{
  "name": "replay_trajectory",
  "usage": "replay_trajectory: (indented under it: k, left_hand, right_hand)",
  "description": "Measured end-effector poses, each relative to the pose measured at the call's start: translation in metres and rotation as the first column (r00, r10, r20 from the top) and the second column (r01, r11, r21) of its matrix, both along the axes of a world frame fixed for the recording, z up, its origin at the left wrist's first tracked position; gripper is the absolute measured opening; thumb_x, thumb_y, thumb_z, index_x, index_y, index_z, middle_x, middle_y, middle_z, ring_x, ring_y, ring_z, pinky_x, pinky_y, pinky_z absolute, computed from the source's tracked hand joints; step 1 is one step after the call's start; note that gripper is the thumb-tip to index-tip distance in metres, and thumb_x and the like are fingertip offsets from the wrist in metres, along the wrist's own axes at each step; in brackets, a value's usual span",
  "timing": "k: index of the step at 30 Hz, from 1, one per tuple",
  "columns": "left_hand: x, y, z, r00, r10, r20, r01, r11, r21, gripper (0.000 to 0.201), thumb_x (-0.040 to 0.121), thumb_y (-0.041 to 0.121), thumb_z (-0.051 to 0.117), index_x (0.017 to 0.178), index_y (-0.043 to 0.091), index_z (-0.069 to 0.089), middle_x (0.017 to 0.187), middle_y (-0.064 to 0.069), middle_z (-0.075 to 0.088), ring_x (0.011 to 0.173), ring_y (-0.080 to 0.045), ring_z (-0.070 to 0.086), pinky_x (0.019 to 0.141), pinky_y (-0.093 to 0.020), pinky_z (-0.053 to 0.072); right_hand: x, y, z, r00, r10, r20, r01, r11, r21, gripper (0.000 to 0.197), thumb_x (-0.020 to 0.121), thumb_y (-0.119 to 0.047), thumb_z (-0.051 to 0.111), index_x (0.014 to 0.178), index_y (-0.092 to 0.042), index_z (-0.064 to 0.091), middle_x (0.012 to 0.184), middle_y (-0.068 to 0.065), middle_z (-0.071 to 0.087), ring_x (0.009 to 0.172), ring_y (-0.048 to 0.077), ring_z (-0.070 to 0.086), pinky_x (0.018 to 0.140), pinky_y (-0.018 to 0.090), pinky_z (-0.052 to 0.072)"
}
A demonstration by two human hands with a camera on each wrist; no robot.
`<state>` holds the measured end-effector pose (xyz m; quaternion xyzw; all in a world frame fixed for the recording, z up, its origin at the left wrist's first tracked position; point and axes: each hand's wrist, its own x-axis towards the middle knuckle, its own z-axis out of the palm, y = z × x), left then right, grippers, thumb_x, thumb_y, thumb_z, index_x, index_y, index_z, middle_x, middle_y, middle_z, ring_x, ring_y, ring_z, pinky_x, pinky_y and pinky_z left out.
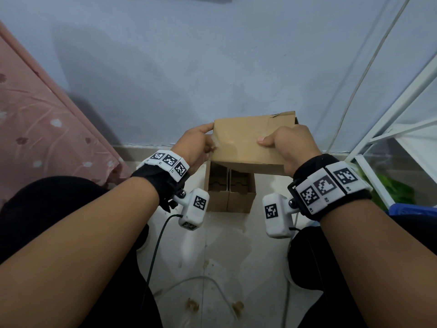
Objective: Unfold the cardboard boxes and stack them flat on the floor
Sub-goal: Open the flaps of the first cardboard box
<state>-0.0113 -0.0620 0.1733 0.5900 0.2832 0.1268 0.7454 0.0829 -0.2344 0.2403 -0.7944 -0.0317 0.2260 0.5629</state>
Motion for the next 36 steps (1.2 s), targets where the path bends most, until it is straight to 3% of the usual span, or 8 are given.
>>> replay_trajectory:
  k: [4, 8, 11, 15, 23, 26, 30, 36]
  left_hand:
    - [0.002, -0.008, 0.004, 0.998, 0.051, 0.042, -0.050, 0.998, -0.038, 0.056, 0.091, -0.003, 0.036, 0.136, 0.016, 0.063, 0.115, -0.011, 0.057, 0.088, -0.023, 0.048, 0.070, -0.030, 0.054]
    - [0.003, -0.009, 0.002, 0.995, 0.092, 0.035, -0.090, 0.994, -0.055, 0.038, 0.100, 0.020, 0.046, 0.134, 0.014, 0.063, 0.109, -0.006, 0.062, 0.091, -0.023, 0.063, 0.075, -0.033, 0.056]
    - [0.002, -0.011, 0.003, 0.998, 0.050, 0.028, -0.049, 0.999, -0.012, 0.053, 0.091, 0.051, 0.065, 0.129, 0.014, 0.064, 0.112, -0.005, 0.073, 0.097, -0.022, 0.073, 0.082, -0.036, 0.059]
    - [0.001, -0.016, -0.003, 0.998, 0.070, 0.002, -0.069, 0.975, 0.213, 0.065, 0.077, 0.033, 0.088, 0.131, 0.014, 0.056, 0.115, -0.007, 0.072, 0.097, -0.020, 0.074, 0.078, -0.031, 0.060]
    - [0.001, -0.008, -0.007, 0.999, 0.036, -0.020, -0.028, 0.956, 0.292, 0.044, 0.098, 0.008, 0.063, 0.141, 0.014, 0.056, 0.110, -0.008, 0.075, 0.103, -0.024, 0.073, 0.092, -0.042, 0.059]
    - [0.001, -0.009, -0.005, 0.999, 0.047, 0.005, -0.046, 0.962, 0.271, 0.037, 0.101, 0.009, 0.053, 0.136, 0.018, 0.060, 0.113, -0.005, 0.073, 0.107, -0.023, 0.070, 0.094, -0.040, 0.058]
    - [-0.001, -0.015, -0.005, 0.998, -0.006, 0.059, -0.007, 0.976, 0.216, 0.047, 0.088, 0.019, 0.078, 0.132, 0.013, 0.062, 0.112, -0.007, 0.074, 0.100, -0.021, 0.073, 0.079, -0.027, 0.059]
    - [-0.003, -0.008, -0.008, 0.999, -0.054, -0.007, 0.053, 0.940, 0.336, 0.051, 0.089, 0.014, 0.076, 0.137, 0.019, 0.059, 0.118, -0.003, 0.074, 0.105, -0.017, 0.072, 0.095, -0.035, 0.058]
  right_hand:
    - [-0.001, 0.000, 0.000, 1.000, 0.013, 0.009, -0.013, 1.000, 0.021, 0.033, 0.071, -0.004, 0.082, 0.098, -0.005, 0.063, 0.105, 0.012, 0.070, 0.098, 0.032, 0.068, 0.094, 0.049, 0.055]
    - [-0.002, 0.000, 0.000, 1.000, 0.014, 0.004, -0.014, 0.999, 0.030, 0.041, 0.066, -0.005, 0.083, 0.102, -0.003, 0.064, 0.106, 0.013, 0.070, 0.101, 0.034, 0.067, 0.096, 0.050, 0.053]
    - [-0.003, 0.000, -0.001, 1.000, 0.017, 0.006, -0.017, 1.000, 0.015, 0.028, 0.072, -0.004, 0.082, 0.093, -0.006, 0.063, 0.103, 0.012, 0.070, 0.100, 0.033, 0.066, 0.096, 0.049, 0.053]
    - [-0.004, 0.001, -0.002, 1.000, 0.020, 0.018, -0.020, 1.000, 0.011, 0.028, 0.073, -0.004, 0.082, 0.089, -0.008, 0.059, 0.100, 0.011, 0.068, 0.097, 0.032, 0.066, 0.094, 0.047, 0.054]
    - [-0.006, 0.001, 0.000, 1.000, -0.003, -0.016, 0.003, 1.000, -0.005, 0.051, 0.072, -0.005, 0.082, 0.118, -0.004, 0.060, 0.116, 0.013, 0.067, 0.108, 0.036, 0.063, 0.102, 0.053, 0.048]
    - [-0.005, 0.000, 0.001, 1.000, -0.002, -0.017, 0.001, 1.000, -0.013, 0.045, 0.074, -0.004, 0.081, 0.114, -0.003, 0.060, 0.110, 0.012, 0.067, 0.104, 0.034, 0.064, 0.100, 0.052, 0.049]
    - [-0.006, 0.000, 0.001, 1.000, -0.005, -0.010, 0.005, 1.000, -0.028, 0.029, 0.075, -0.005, 0.081, 0.093, -0.008, 0.059, 0.105, 0.011, 0.066, 0.101, 0.034, 0.063, 0.099, 0.050, 0.050]
    - [-0.006, -0.003, 0.005, 0.999, 0.004, -0.034, -0.005, 0.999, -0.031, 0.028, 0.079, -0.002, 0.078, 0.099, -0.005, 0.059, 0.111, 0.012, 0.065, 0.108, 0.034, 0.061, 0.103, 0.048, 0.047]
